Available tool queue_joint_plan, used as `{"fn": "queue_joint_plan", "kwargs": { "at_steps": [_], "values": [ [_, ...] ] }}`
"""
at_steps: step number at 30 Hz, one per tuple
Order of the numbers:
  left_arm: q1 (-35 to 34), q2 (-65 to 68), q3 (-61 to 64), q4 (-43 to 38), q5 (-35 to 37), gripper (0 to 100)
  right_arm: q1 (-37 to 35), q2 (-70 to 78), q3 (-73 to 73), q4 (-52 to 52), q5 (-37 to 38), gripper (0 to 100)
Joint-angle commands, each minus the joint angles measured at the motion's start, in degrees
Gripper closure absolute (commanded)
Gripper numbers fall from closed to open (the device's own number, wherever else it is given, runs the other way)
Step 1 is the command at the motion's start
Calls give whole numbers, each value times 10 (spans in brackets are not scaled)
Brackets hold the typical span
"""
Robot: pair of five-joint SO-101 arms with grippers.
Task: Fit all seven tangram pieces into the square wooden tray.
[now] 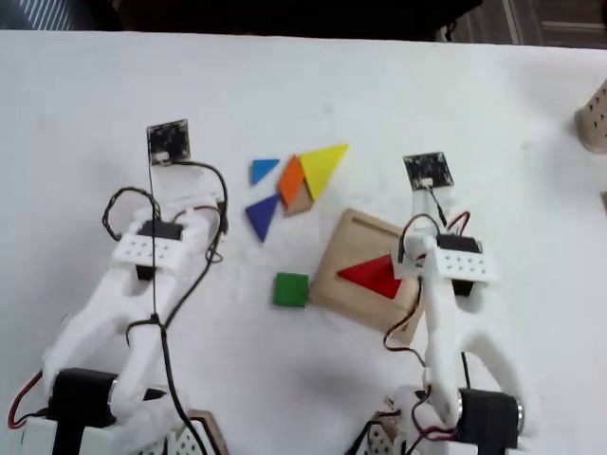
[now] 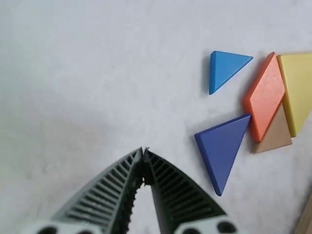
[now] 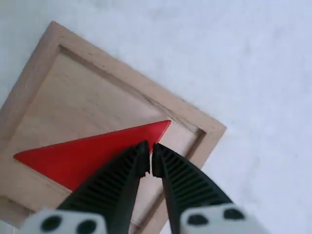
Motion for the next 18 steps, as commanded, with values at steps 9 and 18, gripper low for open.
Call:
{"fn": "queue_joint_plan", "kwargs": {
  "at_steps": [9,18],
  "values": [
    [-5,-3,-19,-21,-5,979,-228,-71,17,124,-17,981],
    [-5,-1,-15,-40,-5,979,-211,-70,52,37,-66,981]
  ]
}}
